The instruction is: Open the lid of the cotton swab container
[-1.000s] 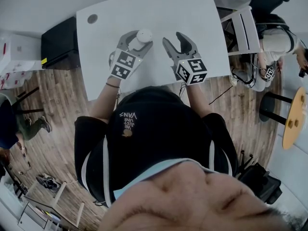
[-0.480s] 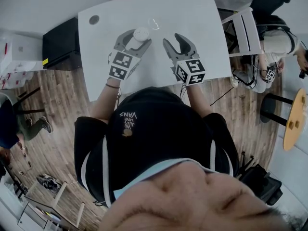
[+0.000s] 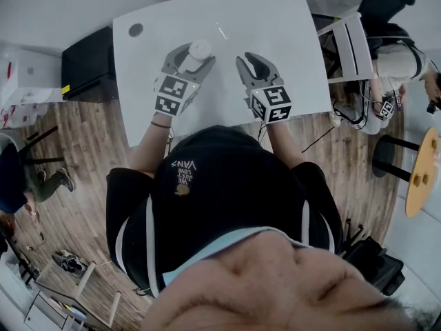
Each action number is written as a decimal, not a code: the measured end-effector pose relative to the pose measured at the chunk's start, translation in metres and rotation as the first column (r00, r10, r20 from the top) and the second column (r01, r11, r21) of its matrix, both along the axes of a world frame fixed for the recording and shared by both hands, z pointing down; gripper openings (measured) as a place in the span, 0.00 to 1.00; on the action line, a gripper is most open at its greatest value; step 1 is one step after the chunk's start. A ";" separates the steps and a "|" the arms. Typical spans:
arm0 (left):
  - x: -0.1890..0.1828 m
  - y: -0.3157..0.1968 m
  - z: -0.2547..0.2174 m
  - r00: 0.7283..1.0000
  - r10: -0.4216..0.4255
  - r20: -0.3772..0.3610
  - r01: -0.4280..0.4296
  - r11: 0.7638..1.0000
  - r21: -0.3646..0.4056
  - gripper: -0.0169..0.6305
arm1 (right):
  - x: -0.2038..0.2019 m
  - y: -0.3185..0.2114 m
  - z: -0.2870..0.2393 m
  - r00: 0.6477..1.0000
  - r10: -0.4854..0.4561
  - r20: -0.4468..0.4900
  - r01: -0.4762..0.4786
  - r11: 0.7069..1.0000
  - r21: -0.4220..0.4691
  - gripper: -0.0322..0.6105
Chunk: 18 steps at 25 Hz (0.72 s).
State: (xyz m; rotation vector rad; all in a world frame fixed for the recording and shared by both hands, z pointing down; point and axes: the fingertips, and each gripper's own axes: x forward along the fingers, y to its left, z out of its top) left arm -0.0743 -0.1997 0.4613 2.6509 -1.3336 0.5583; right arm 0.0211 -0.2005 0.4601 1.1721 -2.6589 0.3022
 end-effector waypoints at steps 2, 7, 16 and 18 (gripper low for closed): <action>0.000 0.000 0.001 1.000 -0.003 -0.001 0.003 1.000 0.000 0.43 | -0.001 0.001 0.001 1.000 -0.004 -0.005 0.004 1.000 0.002 0.17; -0.002 0.005 0.006 1.000 0.002 0.014 -0.002 1.000 -0.019 0.43 | -0.002 0.003 0.003 1.000 -0.008 -0.013 0.008 1.000 0.004 0.10; -0.003 0.004 0.007 1.000 0.001 0.006 -0.001 1.000 -0.017 0.43 | -0.003 0.004 0.005 0.999 -0.008 -0.045 0.008 1.000 0.005 0.07; -0.002 0.005 0.008 1.000 0.000 0.005 0.001 1.000 -0.020 0.43 | -0.003 0.004 0.005 0.999 -0.010 -0.049 0.010 1.000 0.006 0.07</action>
